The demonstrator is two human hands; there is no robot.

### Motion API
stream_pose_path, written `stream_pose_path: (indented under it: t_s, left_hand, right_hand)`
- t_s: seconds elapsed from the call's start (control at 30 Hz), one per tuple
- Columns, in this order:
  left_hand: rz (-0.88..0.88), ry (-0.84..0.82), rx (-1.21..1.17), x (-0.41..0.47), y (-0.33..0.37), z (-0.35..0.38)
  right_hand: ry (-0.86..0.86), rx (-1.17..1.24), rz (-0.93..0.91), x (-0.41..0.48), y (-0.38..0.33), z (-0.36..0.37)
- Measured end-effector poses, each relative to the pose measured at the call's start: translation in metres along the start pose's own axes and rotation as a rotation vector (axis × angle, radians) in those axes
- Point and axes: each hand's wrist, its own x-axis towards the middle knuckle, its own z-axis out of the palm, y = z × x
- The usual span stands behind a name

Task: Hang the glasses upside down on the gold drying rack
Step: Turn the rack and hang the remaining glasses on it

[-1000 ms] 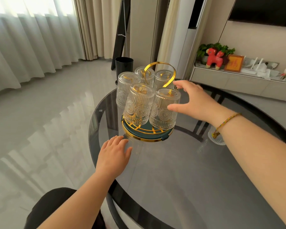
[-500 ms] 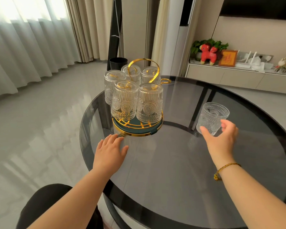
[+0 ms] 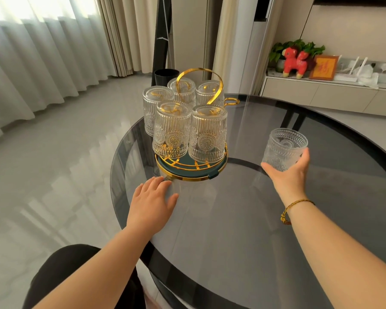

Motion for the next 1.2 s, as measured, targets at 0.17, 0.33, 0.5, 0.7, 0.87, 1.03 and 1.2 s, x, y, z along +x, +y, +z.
stream_pose_path:
  t_s: [0.17,0.33,0.5,0.7,0.87,1.03,1.2]
  left_hand:
    - [-0.006,-0.003,-0.009,0.001,0.000,0.001]
    - [-0.004,0.005,-0.004,0.003,-0.002,0.002]
    - [-0.002,-0.001,-0.005,0.005,-0.003,0.003]
    - [-0.008,-0.005,-0.013,0.004,-0.002,0.002]
    - [-0.009,-0.015,-0.025,0.003,-0.001,0.000]
    - [-0.007,-0.025,-0.021,0.003,-0.001,-0.001]
    - [0.003,-0.024,-0.023,0.002,-0.001,-0.002]
  right_hand:
    - [-0.003,-0.073,0.079,0.009,0.002,0.009]
    - [-0.012,-0.109,0.156,0.019,0.001,0.012]
    - [-0.069,-0.043,0.133,0.018,0.001,0.009]
    - [-0.190,0.095,0.067,0.008,-0.011,0.003]
    - [-0.272,0.163,-0.057,0.004,-0.041,-0.009]
    - [-0.274,0.238,-0.145,0.007,-0.077,-0.023]
    - [-0.266,0.134,-0.229,0.013,-0.106,-0.034]
